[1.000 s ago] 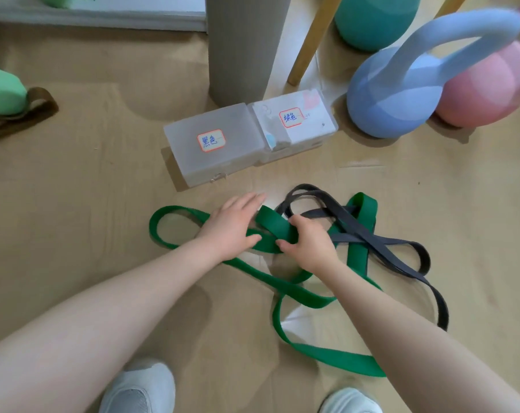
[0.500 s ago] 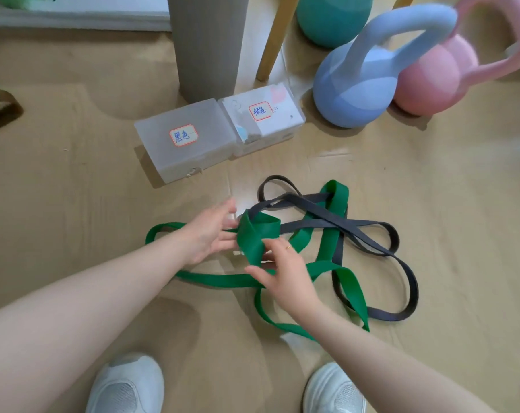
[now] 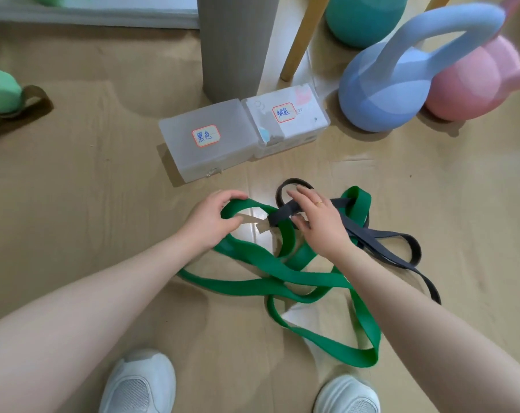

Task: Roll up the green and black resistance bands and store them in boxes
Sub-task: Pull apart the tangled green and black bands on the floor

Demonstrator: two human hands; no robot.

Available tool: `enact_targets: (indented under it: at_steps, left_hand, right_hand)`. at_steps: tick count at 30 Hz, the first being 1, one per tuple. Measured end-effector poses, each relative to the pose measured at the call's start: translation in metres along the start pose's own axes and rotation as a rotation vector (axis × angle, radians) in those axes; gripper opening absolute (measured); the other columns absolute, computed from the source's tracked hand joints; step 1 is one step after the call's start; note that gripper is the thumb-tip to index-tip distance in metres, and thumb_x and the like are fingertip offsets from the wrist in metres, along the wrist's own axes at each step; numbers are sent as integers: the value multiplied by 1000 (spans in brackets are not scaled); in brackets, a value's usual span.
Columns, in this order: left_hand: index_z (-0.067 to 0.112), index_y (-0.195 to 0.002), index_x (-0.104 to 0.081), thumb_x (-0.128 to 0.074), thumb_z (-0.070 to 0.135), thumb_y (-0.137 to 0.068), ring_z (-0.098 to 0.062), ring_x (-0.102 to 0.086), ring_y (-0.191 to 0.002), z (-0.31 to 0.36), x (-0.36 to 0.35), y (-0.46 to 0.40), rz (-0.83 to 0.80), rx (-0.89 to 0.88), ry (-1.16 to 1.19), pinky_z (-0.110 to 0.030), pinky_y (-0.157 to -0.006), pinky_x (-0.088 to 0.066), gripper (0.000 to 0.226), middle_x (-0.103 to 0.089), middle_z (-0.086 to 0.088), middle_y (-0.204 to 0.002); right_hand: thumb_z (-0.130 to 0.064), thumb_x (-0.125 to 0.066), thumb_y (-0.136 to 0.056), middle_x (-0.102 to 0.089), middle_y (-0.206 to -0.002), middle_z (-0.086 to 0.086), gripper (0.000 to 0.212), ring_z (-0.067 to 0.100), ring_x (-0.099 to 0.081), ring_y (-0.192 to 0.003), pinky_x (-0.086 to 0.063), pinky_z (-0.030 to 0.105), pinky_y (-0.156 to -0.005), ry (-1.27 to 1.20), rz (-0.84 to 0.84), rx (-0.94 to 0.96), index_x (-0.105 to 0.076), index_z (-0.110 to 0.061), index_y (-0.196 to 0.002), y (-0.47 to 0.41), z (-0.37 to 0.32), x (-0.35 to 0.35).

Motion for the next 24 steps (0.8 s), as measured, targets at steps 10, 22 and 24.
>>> enact_targets:
  at_steps: [10, 22, 24]
  left_hand:
    - [25, -122, -57, -65, 38, -81, -10, -51, -104, 7, 16, -3, 38, 75, -71, -20, -85, -34, 44, -55, 8, -115]
    - [20, -108, -64, -44, 40, -93, -23, -55, -97, 76, 26, 2, 248, 130, -84, -29, -78, -39, 33, -63, -2, -101]
    - [20, -116, -61, -46, 38, -92, -26, -55, -106, 79, 27, 3, 245, 141, -160, -31, -86, -42, 33, -63, -4, -114]
  right_hand:
    - [-28, -65, -84, -64, -101, 3, 31, 21, -58, -95, -48, 34, -83, -190, -166, 90, -62, -12, -110, -21, -6, 18]
    - [-11, -56, -78, -68, -95, -2, 12, 17, -60, -88, -46, 34, -86, -1259, 73, -76, -57, -20, -85, 18, -15, 151]
    - [-12, -56, -74, -71, -99, 0, 13, 17, -63, -90, -49, 37, -87, -1414, 96, -63, -55, -16, -86, 30, -14, 165]
Point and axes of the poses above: each hand's wrist, its own y-axis away from the middle knuckle, its own x-axis out of the back of the hand, z = x × y, the point moved 1 cm from there along -y, towards the middle knuckle
